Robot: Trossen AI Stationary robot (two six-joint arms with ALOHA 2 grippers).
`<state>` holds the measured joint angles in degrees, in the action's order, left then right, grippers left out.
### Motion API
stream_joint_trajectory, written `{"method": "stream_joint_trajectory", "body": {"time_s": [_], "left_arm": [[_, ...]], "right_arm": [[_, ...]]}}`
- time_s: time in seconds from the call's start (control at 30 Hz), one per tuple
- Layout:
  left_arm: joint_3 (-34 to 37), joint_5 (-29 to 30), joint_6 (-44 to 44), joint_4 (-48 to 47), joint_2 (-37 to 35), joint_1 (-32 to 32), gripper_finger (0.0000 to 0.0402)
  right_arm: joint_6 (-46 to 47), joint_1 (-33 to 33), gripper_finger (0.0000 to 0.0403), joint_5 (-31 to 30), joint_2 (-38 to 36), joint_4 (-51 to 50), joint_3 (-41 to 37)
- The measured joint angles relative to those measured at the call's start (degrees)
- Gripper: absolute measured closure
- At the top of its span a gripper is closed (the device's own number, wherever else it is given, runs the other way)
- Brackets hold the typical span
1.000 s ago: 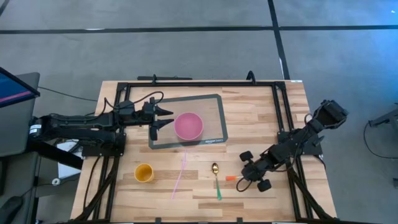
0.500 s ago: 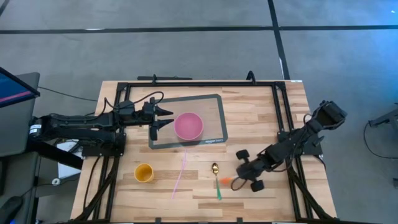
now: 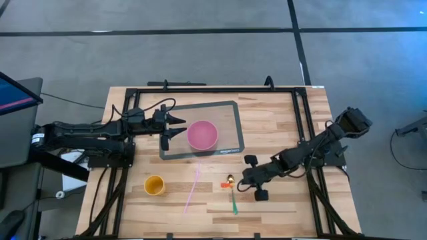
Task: Pick & Place Utensil
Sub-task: Put the orange fork into the pink bowl on the transparent mat
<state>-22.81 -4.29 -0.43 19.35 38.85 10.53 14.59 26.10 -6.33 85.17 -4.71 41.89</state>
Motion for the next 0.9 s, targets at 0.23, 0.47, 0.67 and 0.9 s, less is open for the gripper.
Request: {"method": "stream_joint_trajectory", "body": {"time_s": [0.23, 0.47, 0.67, 0.9], "left_arm": [[0.04, -0.03, -0.03, -0.02, 0.0, 0.02, 0.0247], [0.04, -4.71, -0.09, 0.03, 0.27, -0.08, 0.0247], [0.07, -6.43, -0.5, 0.9, 3.46, -2.44, 0.0247], [0.07, -6.48, -0.31, 16.28, 13.83, -4.9, 0.0247]], "right_arm": [[-1.01, -4.5, 0.0399, -5.69, -0.07, 6.73, 0.0], [-8.97, -10.96, 0.0391, -5.92, -0.04, 21.53, 0.0], [-12.74, -16.58, 0.0395, -5.79, 0.0, 31.8, 0.02], [-13.3, -20.87, 0.0391, -5.57, 0.0, 34.01, 0.02]]}}
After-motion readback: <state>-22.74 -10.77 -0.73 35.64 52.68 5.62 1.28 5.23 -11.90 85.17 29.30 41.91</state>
